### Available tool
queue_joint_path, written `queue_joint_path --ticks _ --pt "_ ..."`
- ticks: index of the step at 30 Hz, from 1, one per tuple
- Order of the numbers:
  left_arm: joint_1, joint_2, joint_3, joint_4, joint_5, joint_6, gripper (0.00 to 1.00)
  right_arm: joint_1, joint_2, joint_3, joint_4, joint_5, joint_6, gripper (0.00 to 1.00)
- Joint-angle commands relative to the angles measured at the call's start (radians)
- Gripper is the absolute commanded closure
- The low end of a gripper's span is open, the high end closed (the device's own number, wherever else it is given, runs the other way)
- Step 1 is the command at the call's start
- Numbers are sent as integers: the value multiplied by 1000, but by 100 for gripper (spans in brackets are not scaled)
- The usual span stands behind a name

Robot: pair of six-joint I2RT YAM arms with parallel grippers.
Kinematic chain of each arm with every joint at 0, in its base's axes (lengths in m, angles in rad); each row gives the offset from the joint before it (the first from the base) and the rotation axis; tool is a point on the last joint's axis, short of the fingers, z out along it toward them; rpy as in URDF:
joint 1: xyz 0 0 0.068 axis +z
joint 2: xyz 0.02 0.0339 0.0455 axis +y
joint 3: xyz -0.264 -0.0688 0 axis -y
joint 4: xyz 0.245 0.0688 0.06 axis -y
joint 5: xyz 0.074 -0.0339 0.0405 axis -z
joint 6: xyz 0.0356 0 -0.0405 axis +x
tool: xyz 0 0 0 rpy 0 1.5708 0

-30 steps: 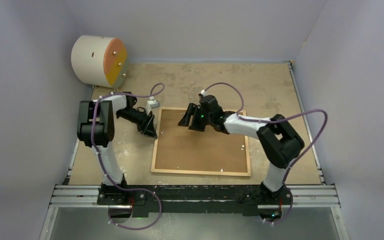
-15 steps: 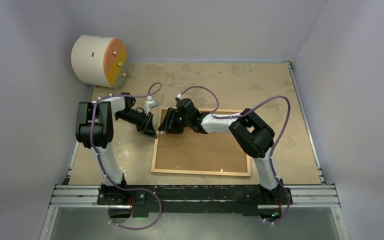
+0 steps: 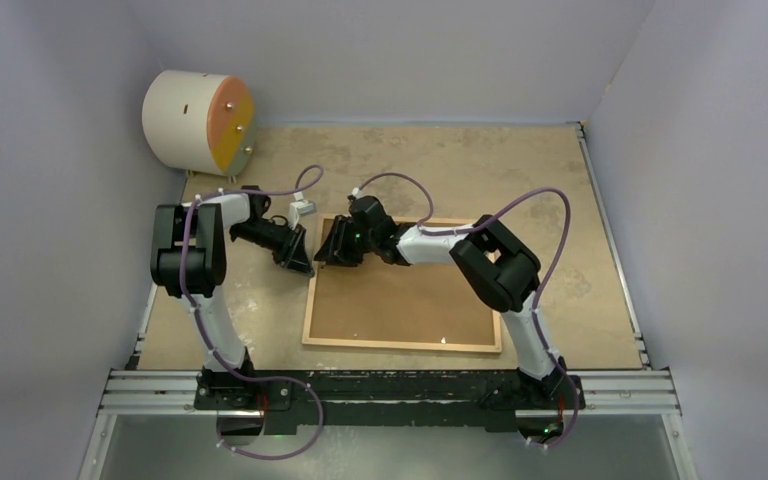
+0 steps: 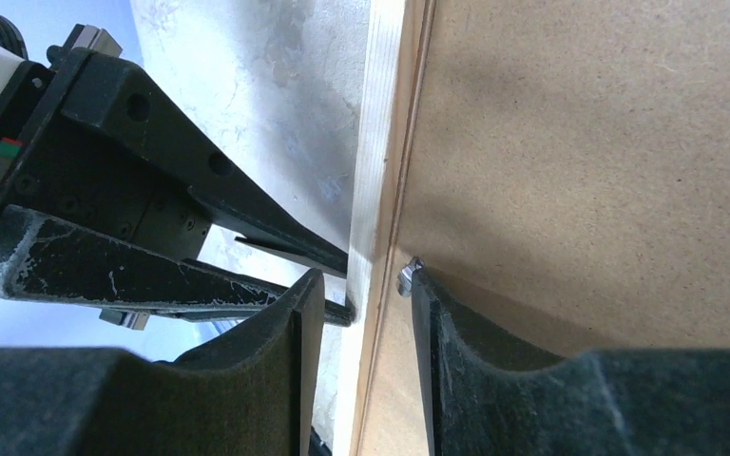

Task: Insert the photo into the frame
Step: Install the photo frame at the center of the board.

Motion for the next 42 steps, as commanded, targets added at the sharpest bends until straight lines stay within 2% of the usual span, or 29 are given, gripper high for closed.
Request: queue_joint_path --ticks 1,19,23,27,33,42 --pt "-18 9 -29 86 -88 58 88 7 24 27 7 -15 28 58" --pt "-18 7 -24 73 -77 72 89 8 60 60 46 -45 72 59" --pt "-18 8 -23 66 -79 80 90 5 33 42 33 -57 80 58" --pt "-18 0 -22 62 -87 84 90 1 -43 -10 18 11 59 54" --pt "-18 -2 -19 63 -87 79 90 1 -87 -32 -8 45 16 53" --pt "-18 -2 -19 58 -78 82 90 15 -51 -33 -15 16 43 54"
